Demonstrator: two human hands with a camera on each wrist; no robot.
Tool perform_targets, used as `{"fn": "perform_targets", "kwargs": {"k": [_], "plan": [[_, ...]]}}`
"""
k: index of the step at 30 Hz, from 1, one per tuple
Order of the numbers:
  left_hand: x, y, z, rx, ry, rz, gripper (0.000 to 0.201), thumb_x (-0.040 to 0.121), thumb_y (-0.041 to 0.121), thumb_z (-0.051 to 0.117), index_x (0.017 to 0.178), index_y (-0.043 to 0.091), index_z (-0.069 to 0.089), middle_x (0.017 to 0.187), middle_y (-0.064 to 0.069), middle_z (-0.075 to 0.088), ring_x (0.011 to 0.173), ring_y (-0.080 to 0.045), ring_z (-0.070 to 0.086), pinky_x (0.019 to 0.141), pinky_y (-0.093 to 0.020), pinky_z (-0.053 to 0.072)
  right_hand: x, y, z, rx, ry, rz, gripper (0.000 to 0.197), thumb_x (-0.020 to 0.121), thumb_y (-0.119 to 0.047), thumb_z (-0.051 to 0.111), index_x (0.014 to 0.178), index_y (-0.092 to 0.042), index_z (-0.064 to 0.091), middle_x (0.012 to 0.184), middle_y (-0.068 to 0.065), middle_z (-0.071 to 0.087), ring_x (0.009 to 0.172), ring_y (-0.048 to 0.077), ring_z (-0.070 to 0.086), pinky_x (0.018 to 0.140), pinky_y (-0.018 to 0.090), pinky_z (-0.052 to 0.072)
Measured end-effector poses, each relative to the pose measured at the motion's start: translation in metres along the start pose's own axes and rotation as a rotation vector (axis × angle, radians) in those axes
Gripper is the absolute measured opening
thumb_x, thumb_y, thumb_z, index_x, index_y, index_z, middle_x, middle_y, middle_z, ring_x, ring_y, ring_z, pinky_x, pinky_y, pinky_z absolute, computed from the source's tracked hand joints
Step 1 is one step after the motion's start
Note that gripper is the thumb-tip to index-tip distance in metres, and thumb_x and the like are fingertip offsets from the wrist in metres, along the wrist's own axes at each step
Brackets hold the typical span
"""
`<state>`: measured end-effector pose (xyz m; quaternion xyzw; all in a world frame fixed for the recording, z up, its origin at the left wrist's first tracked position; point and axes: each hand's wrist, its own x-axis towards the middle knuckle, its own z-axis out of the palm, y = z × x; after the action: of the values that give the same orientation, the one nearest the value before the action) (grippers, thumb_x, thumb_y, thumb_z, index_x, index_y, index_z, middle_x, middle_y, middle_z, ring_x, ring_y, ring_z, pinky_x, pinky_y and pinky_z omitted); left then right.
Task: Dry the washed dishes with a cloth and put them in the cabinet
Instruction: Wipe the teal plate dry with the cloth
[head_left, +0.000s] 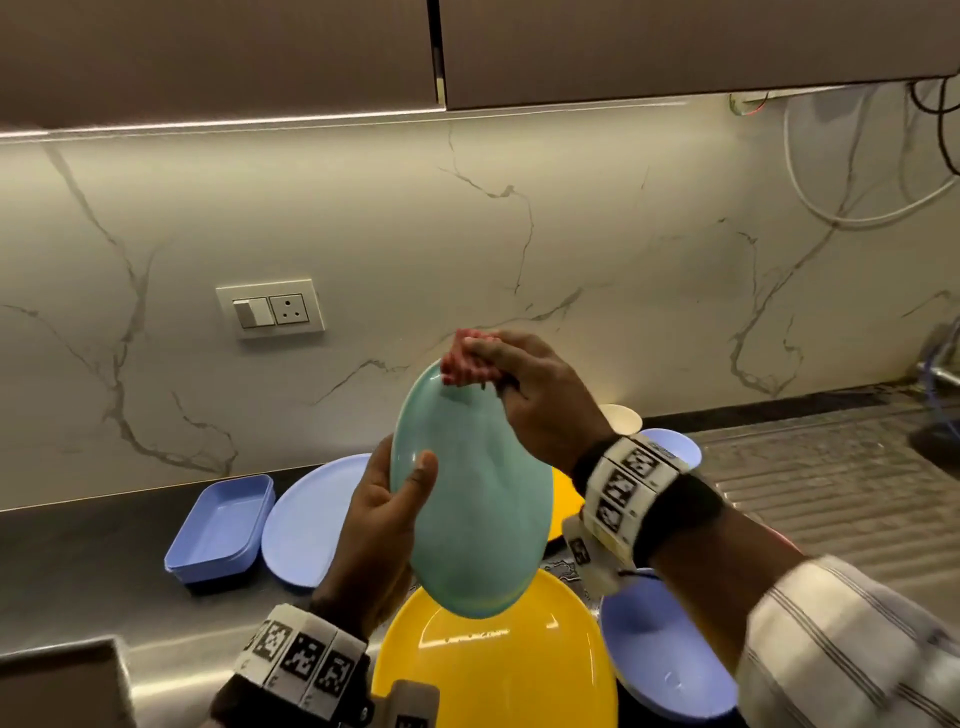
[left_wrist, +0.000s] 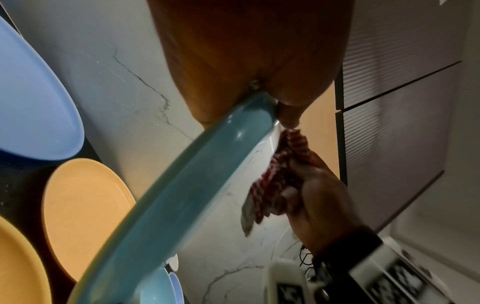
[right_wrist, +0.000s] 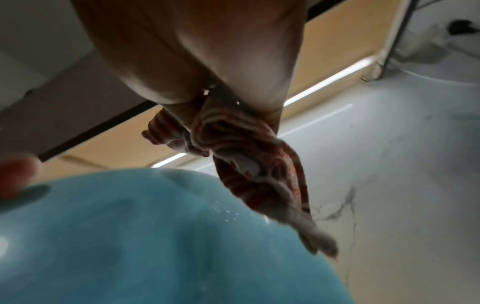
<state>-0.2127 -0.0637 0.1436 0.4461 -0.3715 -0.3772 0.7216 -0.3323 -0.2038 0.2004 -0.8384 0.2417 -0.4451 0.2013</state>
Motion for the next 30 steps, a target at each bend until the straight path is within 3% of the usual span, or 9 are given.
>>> {"fn": "perform_targets", "kwargs": {"k": [5, 10, 12, 15, 18, 20, 24, 27, 30], "plan": [[-0.002, 0.000, 0.002, -0.083, -0.125, -0.012, 0.038, 0.097, 0.025, 0.041, 0.131, 0.023, 0.059, 0.125, -0.018, 0.068, 0.105, -0.037, 0.069, 0.078, -0.043, 0.061, -0.008, -0.023, 0.020, 0.006, -0.238, 0.158, 0.045, 0.098, -0.021, 0.050, 0.142, -0.021, 0.052, 0.151, 0.000, 0.039, 0.138, 0.016, 0.036, 0.115, 0.022, 0.024], [0.001, -0.007, -0.010, -0.162, -0.049, -0.060, 0.056, 0.099, 0.046, 0.030, 0.148, 0.021, 0.042, 0.147, -0.013, 0.053, 0.132, -0.031, 0.054, 0.103, -0.045, 0.050, -0.033, -0.035, 0.040, -0.005, -0.150, 0.007, 0.037, 0.096, -0.043, 0.055, 0.124, -0.024, 0.067, 0.145, -0.002, 0.050, 0.133, 0.017, 0.044, 0.114, 0.038, 0.036], [0.002, -0.002, -0.007, -0.295, -0.054, -0.114, 0.077, 0.090, 0.059, 0.053, 0.154, 0.022, 0.033, 0.157, -0.011, 0.039, 0.145, -0.028, 0.038, 0.114, -0.045, 0.035, -0.044, -0.038, 0.047, -0.065, -0.123, -0.030, 0.030, 0.094, -0.041, 0.058, 0.117, -0.026, 0.070, 0.142, -0.004, 0.053, 0.131, 0.018, 0.046, 0.111, 0.038, 0.038], [0.003, 0.006, -0.009, -0.470, -0.061, -0.164, 0.113, 0.053, 0.069, 0.085, 0.139, 0.006, 0.045, 0.150, -0.018, 0.036, 0.147, -0.032, 0.025, 0.120, -0.046, 0.026, -0.061, -0.042, 0.054, -0.093, -0.080, -0.180, 0.024, 0.093, -0.032, 0.058, 0.106, -0.020, 0.074, 0.136, 0.001, 0.059, 0.128, 0.020, 0.047, 0.113, 0.036, 0.034], [0.001, 0.010, -0.017, -0.484, -0.080, -0.253, 0.102, 0.076, 0.075, 0.058, 0.139, -0.004, 0.047, 0.143, -0.029, 0.043, 0.142, -0.041, 0.035, 0.111, -0.052, 0.035, -0.080, -0.047, 0.054, -0.152, -0.026, -0.391, 0.022, 0.092, -0.024, 0.058, 0.103, -0.016, 0.075, 0.127, 0.008, 0.065, 0.124, 0.023, 0.045, 0.119, 0.019, 0.010], [0.003, 0.009, -0.022, -0.466, -0.047, -0.296, 0.085, 0.091, 0.068, 0.037, 0.138, 0.000, 0.053, 0.136, -0.026, 0.056, 0.132, -0.039, 0.051, 0.108, -0.051, 0.042, -0.093, -0.044, 0.056, -0.209, -0.051, -0.485, 0.024, 0.092, -0.022, 0.058, 0.109, -0.014, 0.073, 0.129, 0.010, 0.064, 0.126, 0.024, 0.042, 0.121, 0.019, 0.001], [0.002, 0.009, -0.023, -0.359, 0.037, -0.248, 0.049, 0.107, 0.040, 0.032, 0.143, 0.012, 0.050, 0.137, -0.023, 0.059, 0.122, -0.043, 0.060, 0.096, -0.057, 0.052, -0.121, -0.016, 0.069, -0.233, -0.254, -0.502, 0.031, 0.093, -0.011, 0.058, 0.122, -0.018, 0.066, 0.145, 0.006, 0.050, 0.139, 0.033, 0.039, 0.114, 0.048, 0.035], [0.004, 0.015, -0.025, -0.371, 0.073, -0.202, 0.041, 0.107, 0.034, 0.034, 0.135, 0.014, 0.055, 0.130, -0.018, 0.066, 0.111, -0.038, 0.068, 0.078, -0.051, 0.060, -0.142, 0.012, 0.066, -0.308, -0.332, -0.580, 0.043, 0.095, -0.009, 0.049, 0.133, -0.027, 0.058, 0.150, -0.003, 0.043, 0.142, 0.031, 0.037, 0.114, 0.052, 0.035], [0.007, 0.026, -0.030, -0.371, 0.103, -0.182, 0.037, 0.106, 0.033, 0.035, 0.130, 0.017, 0.059, 0.124, -0.012, 0.070, 0.102, -0.032, 0.073, 0.067, -0.048, 0.061, -0.156, 0.051, 0.054, -0.368, -0.317, -0.651, 0.031, 0.097, -0.019, 0.050, 0.117, -0.030, 0.070, 0.147, -0.008, 0.046, 0.143, 0.025, 0.038, 0.117, 0.047, 0.030]]}}
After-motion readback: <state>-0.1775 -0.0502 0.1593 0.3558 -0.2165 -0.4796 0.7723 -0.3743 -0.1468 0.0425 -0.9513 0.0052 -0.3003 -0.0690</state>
